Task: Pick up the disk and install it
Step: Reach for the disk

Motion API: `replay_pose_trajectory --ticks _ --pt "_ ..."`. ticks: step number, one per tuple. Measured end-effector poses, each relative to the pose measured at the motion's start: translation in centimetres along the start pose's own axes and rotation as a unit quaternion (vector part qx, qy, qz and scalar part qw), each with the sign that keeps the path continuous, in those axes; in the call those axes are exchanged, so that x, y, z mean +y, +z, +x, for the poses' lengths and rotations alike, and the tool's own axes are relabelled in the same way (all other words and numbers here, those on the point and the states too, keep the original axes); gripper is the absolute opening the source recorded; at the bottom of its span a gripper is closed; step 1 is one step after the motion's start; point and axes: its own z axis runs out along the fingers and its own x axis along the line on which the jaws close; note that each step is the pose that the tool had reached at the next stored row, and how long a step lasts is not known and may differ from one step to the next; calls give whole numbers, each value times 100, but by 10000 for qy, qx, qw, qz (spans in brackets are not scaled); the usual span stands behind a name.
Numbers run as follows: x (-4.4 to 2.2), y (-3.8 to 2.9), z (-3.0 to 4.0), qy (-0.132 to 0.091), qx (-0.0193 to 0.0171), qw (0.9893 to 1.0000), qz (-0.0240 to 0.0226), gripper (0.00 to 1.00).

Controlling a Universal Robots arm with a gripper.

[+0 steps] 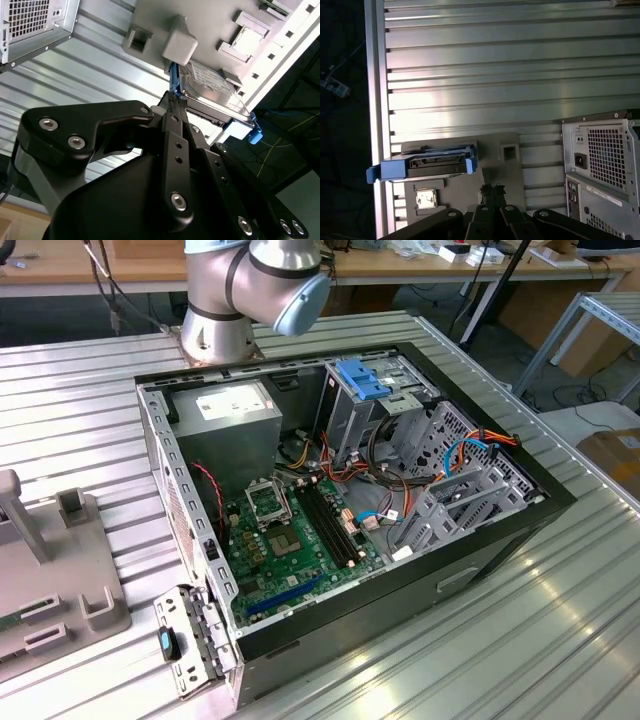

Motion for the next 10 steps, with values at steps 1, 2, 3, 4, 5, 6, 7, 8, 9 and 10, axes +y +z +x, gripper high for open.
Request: replay_pose_trajectory --ticks 1,2,3,4,5,6,7,8,9,10 --pt "-5 -1 68 0 0 10000 0 11" --pt "-11 -2 143 1 -1 10000 0 11" --pt "-13 -4 182 1 0 10000 0 11" --pt "-18 -5 231 0 0 10000 0 11" --pt "-23 -5 305 0 -1 10000 -1 11" --pt "-26 -7 342 0 0 10000 0 11" --pt "-31 -7 411 0 -1 10000 0 11" --pt "-36 -8 478 1 -1 10000 0 11" --pt "-38 -9 505 1 0 10000 0 11" --pt "-41 -9 536 1 0 10000 0 11"
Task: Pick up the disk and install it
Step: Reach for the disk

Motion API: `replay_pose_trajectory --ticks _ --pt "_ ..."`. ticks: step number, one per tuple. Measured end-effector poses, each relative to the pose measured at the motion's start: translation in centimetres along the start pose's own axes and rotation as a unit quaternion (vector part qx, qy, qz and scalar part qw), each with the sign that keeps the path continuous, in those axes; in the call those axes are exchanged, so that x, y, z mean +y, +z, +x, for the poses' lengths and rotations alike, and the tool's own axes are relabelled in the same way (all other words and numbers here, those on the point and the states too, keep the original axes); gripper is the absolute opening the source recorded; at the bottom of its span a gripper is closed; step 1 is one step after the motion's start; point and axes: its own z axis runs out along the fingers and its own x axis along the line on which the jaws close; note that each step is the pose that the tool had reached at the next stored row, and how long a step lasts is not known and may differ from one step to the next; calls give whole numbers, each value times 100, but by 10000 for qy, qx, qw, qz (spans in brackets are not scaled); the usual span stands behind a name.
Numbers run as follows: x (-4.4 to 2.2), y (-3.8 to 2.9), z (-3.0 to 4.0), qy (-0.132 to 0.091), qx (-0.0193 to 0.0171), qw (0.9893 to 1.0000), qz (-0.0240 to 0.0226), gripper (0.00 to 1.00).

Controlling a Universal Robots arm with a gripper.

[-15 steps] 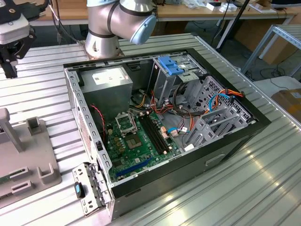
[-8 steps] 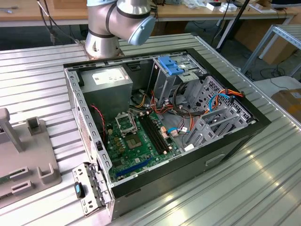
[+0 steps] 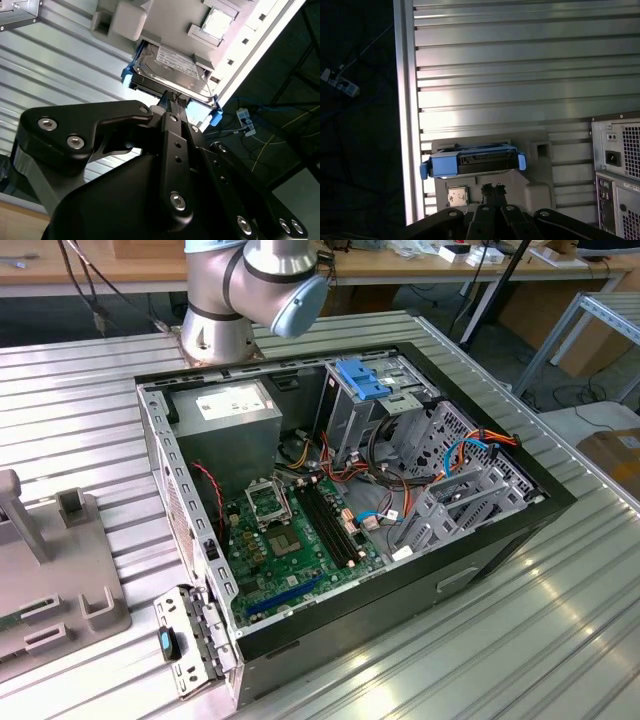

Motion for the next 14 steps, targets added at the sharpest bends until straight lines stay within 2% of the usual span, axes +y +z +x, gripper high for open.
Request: replay_pose_trajectory --ticks 3,10,14 --pt "-7 4 89 0 0 10000 0 11" --pt "-16 17 197 0 0 10000 -1 11" --pt "-23 25 287 0 0 10000 0 11"
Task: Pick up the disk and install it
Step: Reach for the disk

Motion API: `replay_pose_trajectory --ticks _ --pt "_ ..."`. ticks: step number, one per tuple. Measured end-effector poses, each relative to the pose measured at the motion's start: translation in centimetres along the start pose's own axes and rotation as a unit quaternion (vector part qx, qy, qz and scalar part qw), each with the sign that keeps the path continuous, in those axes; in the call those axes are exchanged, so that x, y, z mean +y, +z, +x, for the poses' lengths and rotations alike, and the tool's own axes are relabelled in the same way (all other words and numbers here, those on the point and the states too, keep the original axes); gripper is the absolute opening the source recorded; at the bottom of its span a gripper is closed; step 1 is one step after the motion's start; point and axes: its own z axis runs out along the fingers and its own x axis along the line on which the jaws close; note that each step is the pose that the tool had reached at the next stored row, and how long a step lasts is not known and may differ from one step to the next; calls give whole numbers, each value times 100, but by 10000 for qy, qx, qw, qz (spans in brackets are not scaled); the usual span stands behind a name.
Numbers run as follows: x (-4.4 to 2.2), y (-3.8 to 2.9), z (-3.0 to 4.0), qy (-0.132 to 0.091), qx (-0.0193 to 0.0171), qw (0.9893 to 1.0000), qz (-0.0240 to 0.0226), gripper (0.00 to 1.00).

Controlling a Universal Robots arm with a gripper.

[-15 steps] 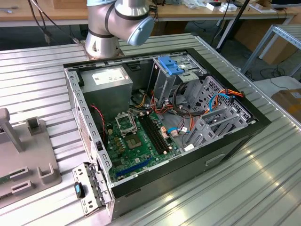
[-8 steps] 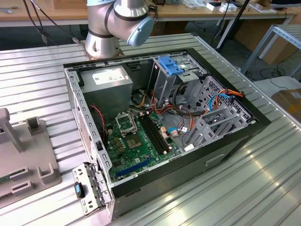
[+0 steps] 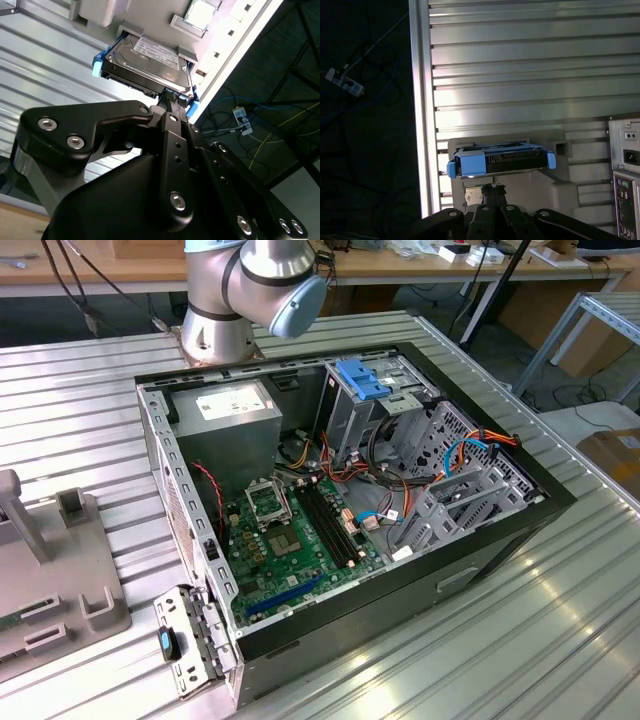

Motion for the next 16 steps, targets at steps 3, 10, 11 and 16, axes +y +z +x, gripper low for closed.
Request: replay_pose_trajectory --ticks 3,10,11,16 --pt "0 0 7 0 0 10000 0 11" --pt "0 5 4 13 275 9996 21 11" --pt "0 4 3 12 282 9996 22 11" --pt "26 5 3 11 288 9996 22 11"
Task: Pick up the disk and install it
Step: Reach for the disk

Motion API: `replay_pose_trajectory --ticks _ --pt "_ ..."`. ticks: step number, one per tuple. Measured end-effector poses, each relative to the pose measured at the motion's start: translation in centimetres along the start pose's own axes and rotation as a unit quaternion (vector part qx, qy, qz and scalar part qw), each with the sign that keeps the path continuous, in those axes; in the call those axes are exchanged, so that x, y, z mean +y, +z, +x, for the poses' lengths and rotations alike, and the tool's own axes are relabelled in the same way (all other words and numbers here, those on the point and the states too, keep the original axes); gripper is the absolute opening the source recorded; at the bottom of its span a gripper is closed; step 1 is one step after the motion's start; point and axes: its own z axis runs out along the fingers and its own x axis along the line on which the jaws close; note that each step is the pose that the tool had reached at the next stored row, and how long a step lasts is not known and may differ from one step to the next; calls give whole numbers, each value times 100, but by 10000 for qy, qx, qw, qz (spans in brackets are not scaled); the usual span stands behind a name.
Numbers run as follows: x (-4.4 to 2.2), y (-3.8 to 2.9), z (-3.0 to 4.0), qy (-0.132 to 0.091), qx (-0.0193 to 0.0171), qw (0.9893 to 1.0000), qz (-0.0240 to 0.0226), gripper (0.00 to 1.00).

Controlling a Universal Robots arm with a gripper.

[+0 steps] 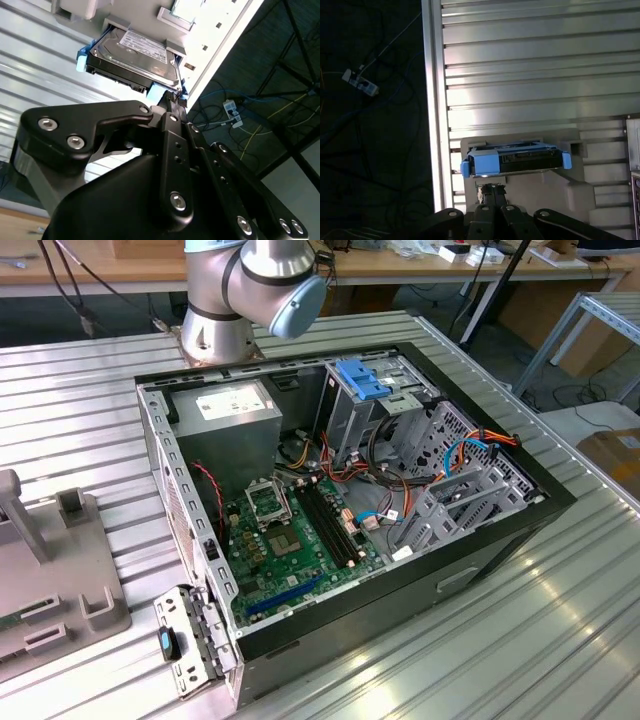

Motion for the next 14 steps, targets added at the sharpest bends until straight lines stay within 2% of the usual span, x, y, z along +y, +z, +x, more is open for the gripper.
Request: replay_pose_trajectory --ticks 3,4,9,14 --pt "92 5 5 -6 0 10000 0 11" --pt "103 16 5 -12 -3 10000 0 11" --pt "105 71 4 -62 -80 9999 -4 11" --pt "119 81 33 -64 -89 9999 -5 11"
